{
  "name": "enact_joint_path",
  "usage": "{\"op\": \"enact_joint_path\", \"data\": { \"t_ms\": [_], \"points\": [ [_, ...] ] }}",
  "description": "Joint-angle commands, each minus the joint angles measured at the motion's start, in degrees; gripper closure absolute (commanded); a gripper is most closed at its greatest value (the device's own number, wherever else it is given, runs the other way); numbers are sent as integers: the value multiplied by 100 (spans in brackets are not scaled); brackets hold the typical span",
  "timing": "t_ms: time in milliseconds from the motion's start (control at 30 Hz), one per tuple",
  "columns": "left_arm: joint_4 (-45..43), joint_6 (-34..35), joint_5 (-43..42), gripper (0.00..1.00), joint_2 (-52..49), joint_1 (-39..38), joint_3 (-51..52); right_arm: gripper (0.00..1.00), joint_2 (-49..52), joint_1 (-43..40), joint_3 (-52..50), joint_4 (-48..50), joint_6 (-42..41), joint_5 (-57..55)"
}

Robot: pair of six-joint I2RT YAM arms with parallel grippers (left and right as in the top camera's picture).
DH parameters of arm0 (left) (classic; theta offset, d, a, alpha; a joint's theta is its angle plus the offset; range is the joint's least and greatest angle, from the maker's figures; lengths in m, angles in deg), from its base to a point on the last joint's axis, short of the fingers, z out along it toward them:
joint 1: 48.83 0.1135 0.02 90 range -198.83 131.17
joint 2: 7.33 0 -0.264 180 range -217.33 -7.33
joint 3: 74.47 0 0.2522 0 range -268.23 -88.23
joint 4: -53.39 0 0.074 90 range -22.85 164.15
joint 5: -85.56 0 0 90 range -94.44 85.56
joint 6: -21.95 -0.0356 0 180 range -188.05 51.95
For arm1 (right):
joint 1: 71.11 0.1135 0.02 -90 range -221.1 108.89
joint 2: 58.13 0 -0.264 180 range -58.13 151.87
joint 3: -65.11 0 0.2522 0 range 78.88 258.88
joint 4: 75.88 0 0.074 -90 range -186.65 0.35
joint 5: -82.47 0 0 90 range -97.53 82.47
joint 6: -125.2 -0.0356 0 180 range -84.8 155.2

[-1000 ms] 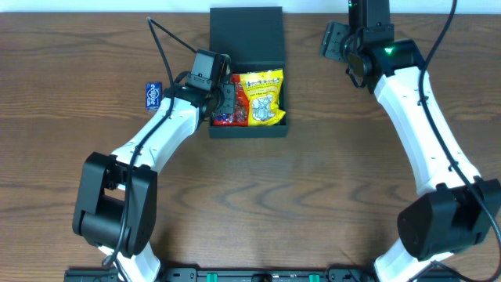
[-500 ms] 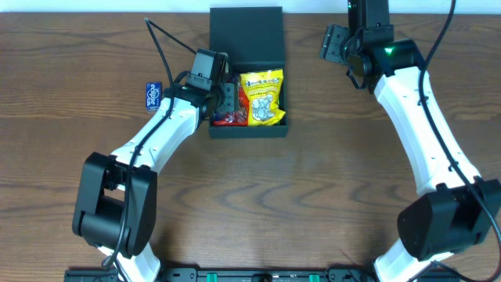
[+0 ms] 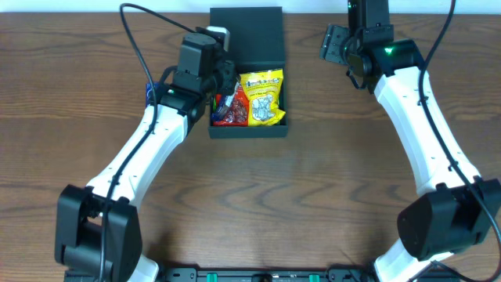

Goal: Pack container
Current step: 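Carry the blue bar over the box and drop it in with left gripper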

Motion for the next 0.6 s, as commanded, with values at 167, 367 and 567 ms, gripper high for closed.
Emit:
{"op": "enact_joint_path", "data": {
  "t_ms": [167, 367, 567],
  "points": [
    [-238, -232, -1185, 94, -765, -22, -85, 28, 15, -52, 37, -4, 72, -17],
    [-490, -232, -1213, 94, -1226, -48, -85, 27, 15, -52, 37, -4, 72, -17],
    [-494, -232, -739, 94, -1473, -48, -85, 27, 15, -52, 37, -4, 74, -17]
  ]
}}
